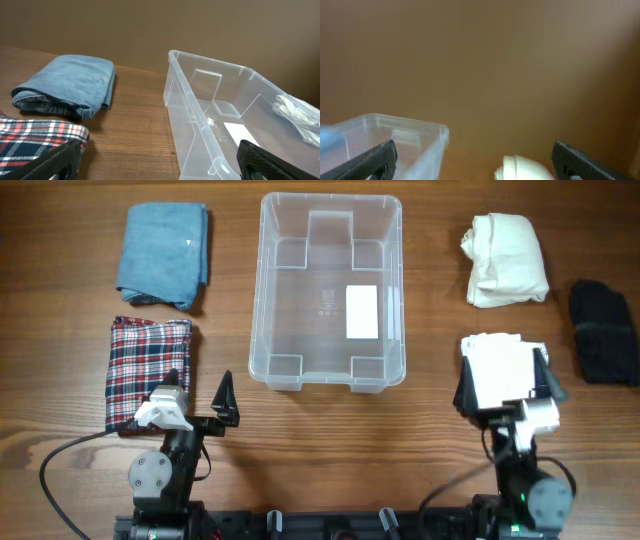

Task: Pack container
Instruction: 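Move the right gripper to the cream cloth and grasp it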

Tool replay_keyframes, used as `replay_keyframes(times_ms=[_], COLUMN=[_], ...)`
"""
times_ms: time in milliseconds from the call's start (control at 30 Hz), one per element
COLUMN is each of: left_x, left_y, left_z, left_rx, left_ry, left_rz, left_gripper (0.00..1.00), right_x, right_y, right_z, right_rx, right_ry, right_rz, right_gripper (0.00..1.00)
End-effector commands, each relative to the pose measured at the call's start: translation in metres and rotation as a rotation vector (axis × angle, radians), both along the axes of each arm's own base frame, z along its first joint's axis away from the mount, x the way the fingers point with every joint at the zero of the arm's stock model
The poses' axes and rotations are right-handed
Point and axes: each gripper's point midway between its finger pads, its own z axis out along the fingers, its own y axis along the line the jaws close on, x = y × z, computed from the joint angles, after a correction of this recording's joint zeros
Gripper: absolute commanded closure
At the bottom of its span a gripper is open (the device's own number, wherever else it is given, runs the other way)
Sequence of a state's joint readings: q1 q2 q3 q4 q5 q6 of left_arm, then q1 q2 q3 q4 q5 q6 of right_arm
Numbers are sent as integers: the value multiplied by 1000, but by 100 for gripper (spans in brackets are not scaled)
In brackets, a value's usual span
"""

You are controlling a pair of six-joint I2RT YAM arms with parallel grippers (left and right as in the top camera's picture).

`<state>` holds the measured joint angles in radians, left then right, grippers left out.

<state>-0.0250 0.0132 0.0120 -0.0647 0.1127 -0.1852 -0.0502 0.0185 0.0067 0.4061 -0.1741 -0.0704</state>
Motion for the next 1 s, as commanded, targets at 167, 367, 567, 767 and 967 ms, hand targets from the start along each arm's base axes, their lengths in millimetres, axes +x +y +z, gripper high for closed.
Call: replay_keyframes(times_ms=[167,367,567,767,967], left_x=[0,0,0,0,0], left_y=[4,4,4,4,4], left_z=[-3,-3,-3,-3,-3], left_rx=[-1,-1,-1,-1,-1], left_ry=[5,5,5,5,5], left_rz=[23,23,23,23,23], left_gripper=[0,0,0,0,0], right_x=[-15,71,160,214,249], right_y=[19,-3,-65,-113,-138], right_z=[88,112,99,61,4], right_rx=[-118,-256,-201,107,222], right_ry=[-147,180,623,932,1038], right_rz=[62,-59,-17,232,245], right_gripper=[0,0,0,0,0])
